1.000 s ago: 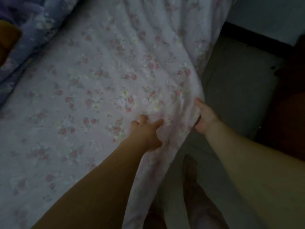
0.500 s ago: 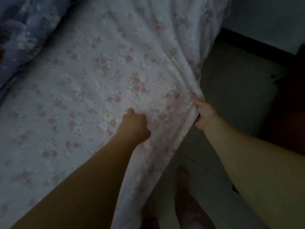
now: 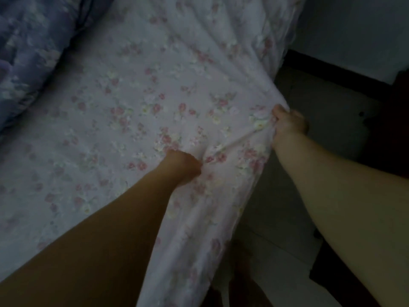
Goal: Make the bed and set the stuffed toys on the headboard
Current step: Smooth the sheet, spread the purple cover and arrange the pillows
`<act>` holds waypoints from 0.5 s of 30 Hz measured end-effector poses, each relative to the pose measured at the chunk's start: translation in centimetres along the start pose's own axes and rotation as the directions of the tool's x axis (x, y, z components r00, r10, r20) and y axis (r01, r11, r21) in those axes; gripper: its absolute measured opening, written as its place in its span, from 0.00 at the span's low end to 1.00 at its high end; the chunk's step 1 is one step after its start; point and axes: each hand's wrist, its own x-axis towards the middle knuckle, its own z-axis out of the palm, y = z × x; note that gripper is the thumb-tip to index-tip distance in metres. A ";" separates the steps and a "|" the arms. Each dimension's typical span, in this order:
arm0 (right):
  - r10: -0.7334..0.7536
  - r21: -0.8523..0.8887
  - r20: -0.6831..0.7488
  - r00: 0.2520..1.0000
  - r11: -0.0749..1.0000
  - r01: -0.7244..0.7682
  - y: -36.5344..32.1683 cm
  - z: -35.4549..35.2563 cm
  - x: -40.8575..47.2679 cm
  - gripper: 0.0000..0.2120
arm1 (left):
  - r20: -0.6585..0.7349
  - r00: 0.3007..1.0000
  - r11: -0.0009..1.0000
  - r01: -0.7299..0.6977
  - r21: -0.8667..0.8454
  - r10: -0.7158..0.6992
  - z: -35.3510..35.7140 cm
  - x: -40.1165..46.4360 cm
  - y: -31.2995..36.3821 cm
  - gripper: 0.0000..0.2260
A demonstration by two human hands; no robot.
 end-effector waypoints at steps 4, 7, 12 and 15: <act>0.141 0.015 0.105 0.984 0.990 -0.143 -0.6 0.9 -0.6 0.15 | -0.230 0.973 1.000 -0.004 0.013 0.007 -2.4 1.7 1.5 0.14; 0.237 0.078 0.291 0.927 0.960 -0.270 -2.6 1.2 -0.3 0.16 | -0.396 0.918 0.990 -0.062 -0.128 0.007 -4.0 3.0 3.2 0.18; 0.246 0.206 0.422 0.872 0.911 -0.357 -7.0 2.6 2.2 0.17 | -0.327 0.930 0.978 -0.199 -0.056 0.171 -6.4 6.5 6.7 0.28; 0.243 0.197 0.442 0.863 0.913 -0.358 -9.1 4.1 3.7 0.16 | -0.291 0.941 0.981 -0.191 -0.038 0.172 -7.3 7.5 8.2 0.24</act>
